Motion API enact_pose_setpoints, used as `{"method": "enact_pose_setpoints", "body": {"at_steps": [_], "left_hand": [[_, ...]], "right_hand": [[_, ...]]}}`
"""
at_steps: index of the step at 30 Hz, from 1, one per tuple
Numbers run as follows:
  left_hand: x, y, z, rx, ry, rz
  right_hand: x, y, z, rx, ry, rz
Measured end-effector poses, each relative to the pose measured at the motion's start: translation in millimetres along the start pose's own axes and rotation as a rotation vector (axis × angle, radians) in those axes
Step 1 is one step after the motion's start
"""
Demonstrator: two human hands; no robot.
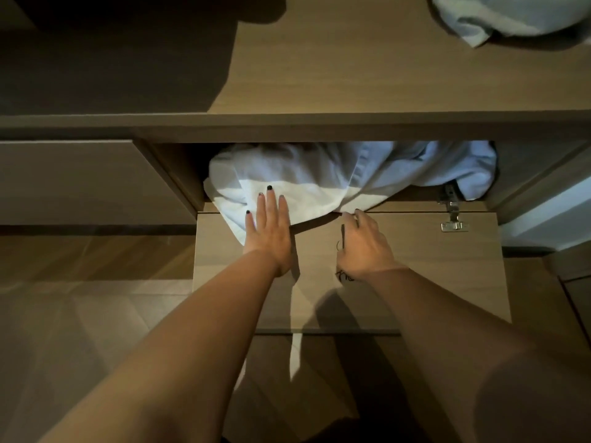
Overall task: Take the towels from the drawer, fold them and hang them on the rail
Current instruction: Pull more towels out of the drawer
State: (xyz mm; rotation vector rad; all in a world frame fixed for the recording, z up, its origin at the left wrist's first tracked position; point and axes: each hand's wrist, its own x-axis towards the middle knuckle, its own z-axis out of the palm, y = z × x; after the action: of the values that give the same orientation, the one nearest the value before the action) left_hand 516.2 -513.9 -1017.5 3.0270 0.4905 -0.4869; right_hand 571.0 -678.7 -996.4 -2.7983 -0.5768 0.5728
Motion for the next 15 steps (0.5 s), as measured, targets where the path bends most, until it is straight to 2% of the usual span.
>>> {"method": "enact_pose_setpoints", "body": {"at_steps": [2,4,7,10,15], "left_hand": [[7.9,-11.2,1.1,0.003,0.053,-0.023],[14.4,-17.5,4.2,-0.024,0.108,-0.038],[21.2,-21.8,8.7,0.001,0.137,-0.023],[25.5,-28.5,1.4,-0.130,0.174,-0.045],[18.8,-25.9,-10.5,-0.365,0.490,0.148]], "right_hand": [[8.3,7.2,0.0,0.006,-0.021,0.047],[20.7,10.1,-3.1,0.035,0.027,0.058],[34.8,13.1,-5.0,-0.020,0.132,-0.035],[34.1,18.9,-0.5,-0.111,0.144,-0.082],[35.2,24.4,-9.4,-0.137,0.217,-0.126]]}}
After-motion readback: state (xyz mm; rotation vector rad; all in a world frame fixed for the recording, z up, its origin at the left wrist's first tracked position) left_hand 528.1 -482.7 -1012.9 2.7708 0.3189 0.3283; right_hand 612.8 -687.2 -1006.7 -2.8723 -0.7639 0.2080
